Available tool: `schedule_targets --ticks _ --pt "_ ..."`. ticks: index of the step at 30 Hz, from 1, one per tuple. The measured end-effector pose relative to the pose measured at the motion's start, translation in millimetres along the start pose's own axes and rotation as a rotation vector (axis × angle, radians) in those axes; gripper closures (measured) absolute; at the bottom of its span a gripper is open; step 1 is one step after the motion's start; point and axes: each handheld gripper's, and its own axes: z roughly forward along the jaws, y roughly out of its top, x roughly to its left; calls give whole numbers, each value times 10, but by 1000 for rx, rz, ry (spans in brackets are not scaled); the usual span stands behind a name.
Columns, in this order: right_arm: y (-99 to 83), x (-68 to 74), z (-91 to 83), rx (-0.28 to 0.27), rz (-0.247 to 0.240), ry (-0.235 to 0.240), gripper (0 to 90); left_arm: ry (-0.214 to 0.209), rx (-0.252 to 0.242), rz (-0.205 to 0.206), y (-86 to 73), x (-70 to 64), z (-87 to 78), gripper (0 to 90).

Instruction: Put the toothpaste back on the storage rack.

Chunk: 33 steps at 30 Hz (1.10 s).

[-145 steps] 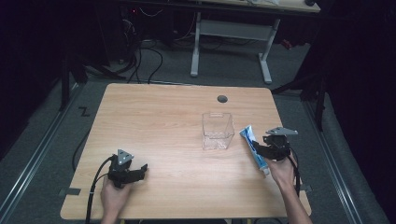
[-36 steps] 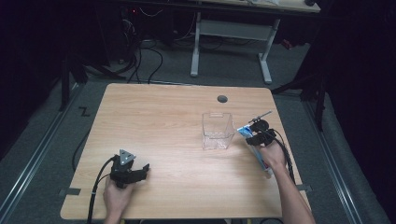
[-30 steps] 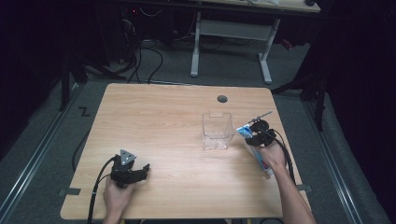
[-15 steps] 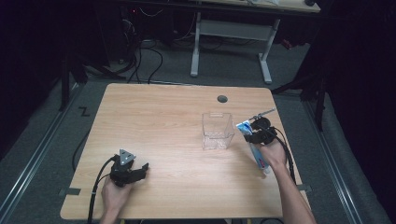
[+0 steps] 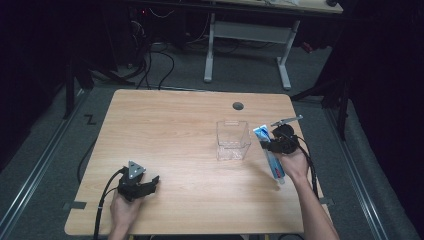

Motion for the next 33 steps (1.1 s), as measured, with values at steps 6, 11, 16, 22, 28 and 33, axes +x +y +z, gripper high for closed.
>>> schedule_targets --ticks 6,11,16,22,28,33 --pt "10 34 -71 -41 -24 2 736 -18 1 14 -11 -12 -14 337" --pt "28 34 -133 -66 -24 10 735 -19 3 12 -10 -15 -14 332" --pt "43 34 -182 -82 -20 13 735 -16 2 12 -11 -18 -14 330" --pt "70 36 -252 -97 -27 15 734 -16 1 10 -11 -22 -12 326" --pt "96 15 -324 -124 -20 25 735 -20 5 14 -9 -30 -9 299" --pt "93 25 -370 -156 -13 33 735 -24 6 15 -8 -29 -8 294"
